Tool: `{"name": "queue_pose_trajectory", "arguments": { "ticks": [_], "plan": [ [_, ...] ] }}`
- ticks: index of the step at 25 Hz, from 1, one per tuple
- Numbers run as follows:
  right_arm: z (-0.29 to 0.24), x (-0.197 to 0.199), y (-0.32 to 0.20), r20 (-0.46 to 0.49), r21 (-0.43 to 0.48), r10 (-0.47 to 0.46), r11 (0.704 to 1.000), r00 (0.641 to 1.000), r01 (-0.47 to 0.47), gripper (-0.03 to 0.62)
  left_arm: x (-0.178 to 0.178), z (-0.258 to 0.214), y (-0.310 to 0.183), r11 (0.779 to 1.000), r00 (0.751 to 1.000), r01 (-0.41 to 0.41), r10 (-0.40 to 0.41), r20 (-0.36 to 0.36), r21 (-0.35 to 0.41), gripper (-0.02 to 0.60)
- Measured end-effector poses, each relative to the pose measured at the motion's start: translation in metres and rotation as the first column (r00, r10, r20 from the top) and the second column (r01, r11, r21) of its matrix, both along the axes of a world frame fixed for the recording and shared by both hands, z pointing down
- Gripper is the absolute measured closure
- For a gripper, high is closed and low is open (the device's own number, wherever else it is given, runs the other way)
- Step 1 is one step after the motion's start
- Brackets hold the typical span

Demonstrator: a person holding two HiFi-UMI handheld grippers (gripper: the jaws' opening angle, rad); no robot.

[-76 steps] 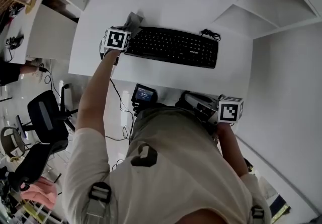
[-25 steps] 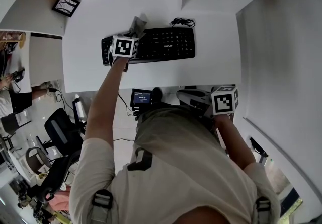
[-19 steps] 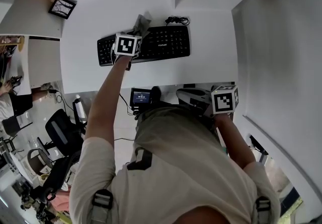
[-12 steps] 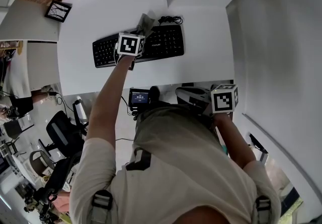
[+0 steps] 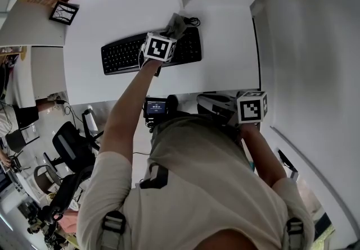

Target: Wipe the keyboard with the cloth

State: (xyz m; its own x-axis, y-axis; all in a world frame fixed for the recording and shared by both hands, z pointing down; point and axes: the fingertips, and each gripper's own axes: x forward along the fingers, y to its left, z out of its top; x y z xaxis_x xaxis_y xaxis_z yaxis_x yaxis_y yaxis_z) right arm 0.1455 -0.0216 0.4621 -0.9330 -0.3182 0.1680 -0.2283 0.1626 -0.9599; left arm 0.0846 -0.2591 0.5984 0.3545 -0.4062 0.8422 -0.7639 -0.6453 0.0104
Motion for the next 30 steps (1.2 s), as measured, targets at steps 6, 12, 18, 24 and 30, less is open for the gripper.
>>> {"name": "queue_pose_trajectory", "arguments": {
  "ticks": [6, 12, 18, 24, 30],
  "plan": [
    [-0.004, 0.008, -0.005, -0.011, 0.004, -0.010, 1.000, 1.000, 0.010, 0.588, 0.041, -0.004, 0.000, 0.996, 0.997, -0.083, 0.084, 0.000, 0.030, 0.558],
    [0.001, 0.013, -0.001, -0.024, 0.000, -0.011, 1.000, 1.000, 0.011, 0.588, 0.065, 0.005, 0.009, 0.993, 0.993, -0.122, 0.122, -0.008, -0.012, 0.558],
    [-0.003, 0.015, -0.005, -0.050, 0.008, 0.010, 1.000, 0.999, -0.010, 0.588, 0.074, 0.002, 0.009, 0.990, 0.990, -0.142, 0.142, -0.020, 0.004, 0.558],
    [-0.003, 0.011, -0.001, -0.055, 0.016, 0.004, 1.000, 0.998, -0.003, 0.588, 0.084, 0.000, 0.019, 0.985, 0.984, -0.171, 0.172, -0.043, 0.009, 0.558],
    [-0.005, -0.001, -0.001, -0.077, 0.029, -0.006, 1.000, 0.997, 0.009, 0.588, 0.091, -0.004, 0.052, 0.973, 0.967, -0.229, 0.227, -0.118, -0.008, 0.558]
  ]
}}
